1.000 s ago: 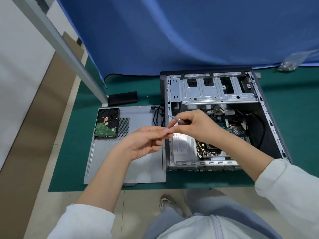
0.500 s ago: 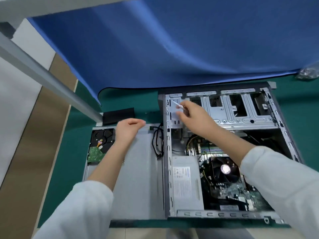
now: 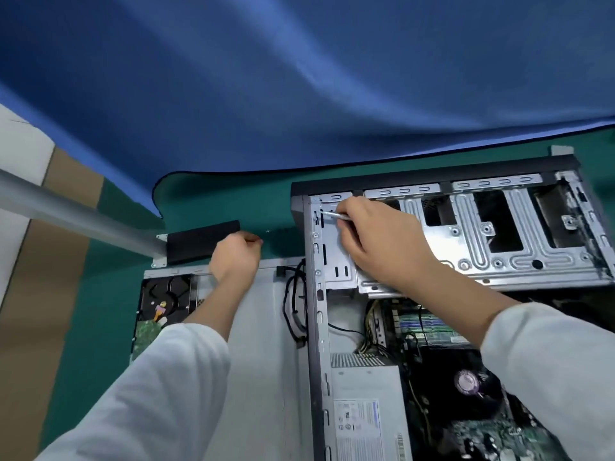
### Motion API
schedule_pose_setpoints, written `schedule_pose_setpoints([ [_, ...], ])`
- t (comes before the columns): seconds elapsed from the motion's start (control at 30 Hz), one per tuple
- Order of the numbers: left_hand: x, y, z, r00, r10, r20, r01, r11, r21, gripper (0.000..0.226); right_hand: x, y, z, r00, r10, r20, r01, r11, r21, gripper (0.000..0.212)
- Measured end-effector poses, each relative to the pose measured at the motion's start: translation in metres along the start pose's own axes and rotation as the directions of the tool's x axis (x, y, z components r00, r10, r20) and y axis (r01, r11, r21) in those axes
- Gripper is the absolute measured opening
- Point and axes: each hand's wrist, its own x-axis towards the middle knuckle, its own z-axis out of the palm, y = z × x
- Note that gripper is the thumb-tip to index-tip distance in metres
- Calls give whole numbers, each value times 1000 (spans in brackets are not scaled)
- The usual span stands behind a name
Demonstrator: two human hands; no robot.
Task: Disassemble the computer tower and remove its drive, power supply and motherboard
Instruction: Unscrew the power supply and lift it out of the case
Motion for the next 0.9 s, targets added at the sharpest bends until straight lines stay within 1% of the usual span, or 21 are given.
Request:
schedule_pose_setpoints([
  [0.07, 3, -2, 4, 1000, 16, -25, -16, 999, 28, 18, 1, 0, 0, 1000, 3, -1, -3, 1000, -5, 15],
  [0.17, 8, -1, 6, 1000, 20, -24, -19, 999, 49, 19, 1, 0, 2, 1000, 3, -19, -3, 1000, -18, 17],
  [0.3, 5, -3, 1, 1000, 10, 10, -10, 1000, -8, 22, 0, -1, 2, 999, -12, -43, 11, 1000, -24, 15],
  [0.33, 2, -5, -2, 1000, 13, 11, -12, 998, -56, 21, 1, -1, 1, 999, -8, -46, 7, 1000, -23, 15],
  [0.4, -11, -10, -10, 1000, 9, 20, -5, 978, -207, 18, 1, -3, -1, 999, 13, -40, -14, 1000, -13, 15],
  [0.47, -34, -16, -17, 999, 16, 50, 4, 928, -372, 14, -2, -5, -4, 998, 59, -28, -58, 998, 23, 17],
  [0.53, -65, -20, -24, 992, 56, 114, 9, 867, -499, 9, -11, -10, -12, 993, 112, -19, -111, 991, 71, 19],
  [0.6, -101, -24, -32, 972, 115, 207, 35, 794, -606, 15, -27, -20, -22, 991, 130, -6, -129, 987, 92, 19],
  [0.67, -137, -27, -41, 951, 153, 270, 78, 724, -686, 17, -49, -33, -31, 987, 148, 69, -156, 978, 135, 15],
  [0.77, -186, -29, -52, 920, 164, 357, 178, 637, -750, 23, -88, -56, -44, 933, 197, 302, -287, 913, 290, 13],
  [0.83, -214, -30, -59, 896, 170, 410, 234, 604, -762, 28, -116, -72, -50, 903, 233, 361, -367, 855, 367, 13],
  [0.9, -238, -31, -61, 890, 189, 416, 230, 601, -766, 28, -144, -87, -53, 881, 286, 377, -444, 773, 453, 11],
])
